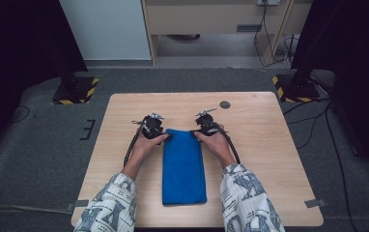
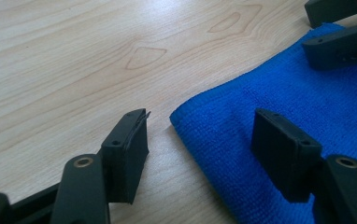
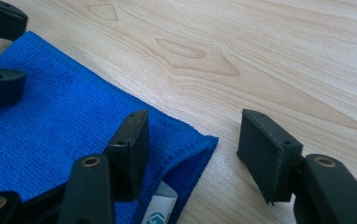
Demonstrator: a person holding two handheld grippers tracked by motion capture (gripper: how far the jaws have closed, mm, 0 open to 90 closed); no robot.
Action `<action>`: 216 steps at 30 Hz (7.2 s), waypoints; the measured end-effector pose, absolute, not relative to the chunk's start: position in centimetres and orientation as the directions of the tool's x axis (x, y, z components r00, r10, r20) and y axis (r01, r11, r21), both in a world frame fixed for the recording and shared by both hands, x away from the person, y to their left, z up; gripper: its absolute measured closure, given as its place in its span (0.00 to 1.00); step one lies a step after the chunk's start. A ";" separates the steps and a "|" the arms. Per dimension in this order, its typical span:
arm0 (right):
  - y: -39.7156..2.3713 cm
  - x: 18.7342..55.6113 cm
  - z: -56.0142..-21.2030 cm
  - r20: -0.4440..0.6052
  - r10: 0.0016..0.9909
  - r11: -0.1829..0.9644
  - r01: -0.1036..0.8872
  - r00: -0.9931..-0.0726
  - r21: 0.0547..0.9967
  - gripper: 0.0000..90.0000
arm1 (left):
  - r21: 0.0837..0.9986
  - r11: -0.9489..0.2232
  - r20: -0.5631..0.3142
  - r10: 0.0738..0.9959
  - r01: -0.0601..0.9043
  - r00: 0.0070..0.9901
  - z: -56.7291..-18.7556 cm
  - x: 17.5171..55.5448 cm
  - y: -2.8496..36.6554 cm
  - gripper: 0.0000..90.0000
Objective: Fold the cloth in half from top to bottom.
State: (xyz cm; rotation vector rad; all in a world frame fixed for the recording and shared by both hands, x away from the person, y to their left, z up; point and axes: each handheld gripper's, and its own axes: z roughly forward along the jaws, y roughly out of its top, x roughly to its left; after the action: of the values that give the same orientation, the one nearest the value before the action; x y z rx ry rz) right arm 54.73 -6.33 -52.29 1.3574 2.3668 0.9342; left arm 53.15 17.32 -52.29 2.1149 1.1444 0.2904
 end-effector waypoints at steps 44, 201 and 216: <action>-8.6 53.3 -48.5 0.140 0.785 0.337 0.605 -0.603 0.721 0.97 | 0.758 -0.328 -0.121 0.778 0.563 0.616 -48.5 52.1 15.0 0.95; -10.6 41.6 -48.3 0.016 0.701 0.425 0.435 -0.713 0.794 0.62 | 0.795 -0.431 -0.079 0.624 0.427 0.777 -50.1 38.7 15.5 0.90; -10.0 41.4 -50.6 0.033 0.686 0.469 0.477 -0.727 0.744 0.62 | 0.803 -0.414 -0.093 0.623 0.428 0.776 -50.3 37.0 15.8 0.63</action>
State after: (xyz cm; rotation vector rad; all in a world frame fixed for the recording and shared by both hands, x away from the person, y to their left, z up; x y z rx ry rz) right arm 41.39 -10.02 -50.60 0.9946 2.4496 1.1117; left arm 37.03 15.81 -50.28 2.0702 0.7836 0.2752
